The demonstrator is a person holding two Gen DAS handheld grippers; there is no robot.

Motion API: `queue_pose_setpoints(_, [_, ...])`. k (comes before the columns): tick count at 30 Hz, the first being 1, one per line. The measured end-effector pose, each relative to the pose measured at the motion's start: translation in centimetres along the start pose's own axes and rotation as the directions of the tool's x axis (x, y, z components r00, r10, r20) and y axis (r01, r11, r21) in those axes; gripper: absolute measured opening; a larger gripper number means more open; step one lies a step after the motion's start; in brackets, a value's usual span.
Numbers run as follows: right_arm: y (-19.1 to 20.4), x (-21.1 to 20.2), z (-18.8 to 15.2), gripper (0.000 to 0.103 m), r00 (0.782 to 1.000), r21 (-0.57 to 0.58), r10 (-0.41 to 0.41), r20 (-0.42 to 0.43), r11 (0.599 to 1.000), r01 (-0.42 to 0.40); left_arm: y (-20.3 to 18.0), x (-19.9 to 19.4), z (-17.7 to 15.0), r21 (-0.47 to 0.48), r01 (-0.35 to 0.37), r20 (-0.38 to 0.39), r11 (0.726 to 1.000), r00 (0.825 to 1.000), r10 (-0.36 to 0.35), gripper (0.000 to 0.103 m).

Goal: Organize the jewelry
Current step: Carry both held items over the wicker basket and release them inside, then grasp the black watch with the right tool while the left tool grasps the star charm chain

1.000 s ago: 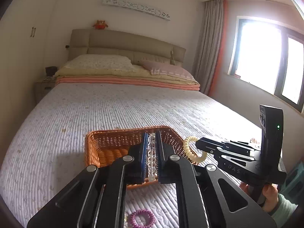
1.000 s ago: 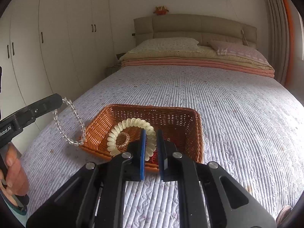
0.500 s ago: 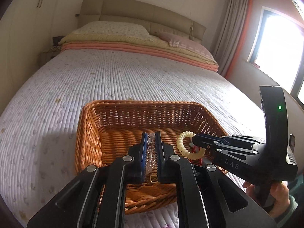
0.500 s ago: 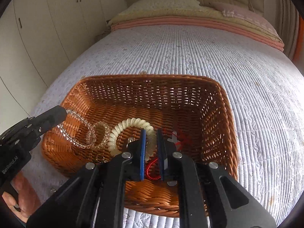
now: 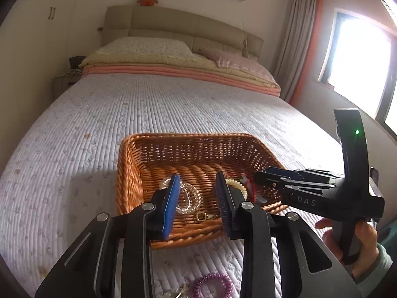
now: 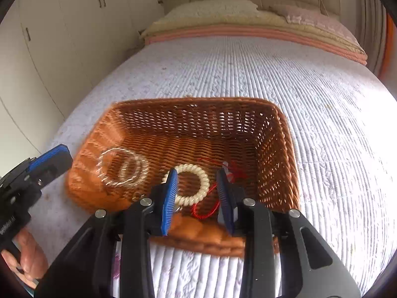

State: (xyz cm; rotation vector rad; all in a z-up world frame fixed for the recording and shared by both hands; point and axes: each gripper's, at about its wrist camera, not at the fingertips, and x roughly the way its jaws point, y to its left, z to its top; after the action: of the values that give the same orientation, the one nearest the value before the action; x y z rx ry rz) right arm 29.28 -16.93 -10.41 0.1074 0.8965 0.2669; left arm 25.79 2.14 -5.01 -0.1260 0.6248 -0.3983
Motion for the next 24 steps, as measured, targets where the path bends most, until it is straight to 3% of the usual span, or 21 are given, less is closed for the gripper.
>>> queue_pose_setpoints(5, [1.4, -5.6, -1.2, 0.030, 0.997, -0.027, 0.026, 0.070, 0.999, -0.024, -0.6, -7.5, 0.1, -0.011, 0.007, 0.102, 1.000, 0.995, -0.006, 0.037])
queue_pose_setpoints(11, [3.2, -11.0, -4.1, 0.032, 0.991, -0.051, 0.073, 0.111, 0.996, -0.068, -1.0, -13.8, -1.6, -0.026, -0.008, 0.151, 1.000, 0.988, 0.012, 0.040])
queue_pose_setpoints(14, [3.7, -12.1, -6.1, 0.042, 0.992, -0.058, 0.074, 0.100, 0.996, -0.069, -0.6, -15.2, -3.6, -0.048, -0.024, 0.140, 0.999, 0.990, 0.030, 0.040])
queue_pose_setpoints(24, [3.9, -8.4, -13.3, 0.042, 0.993, -0.025, 0.099, -0.062, 0.995, -0.101, 2.5, -13.9, -11.2, -0.152, -0.045, 0.010, 0.987, 0.999, 0.047, 0.040])
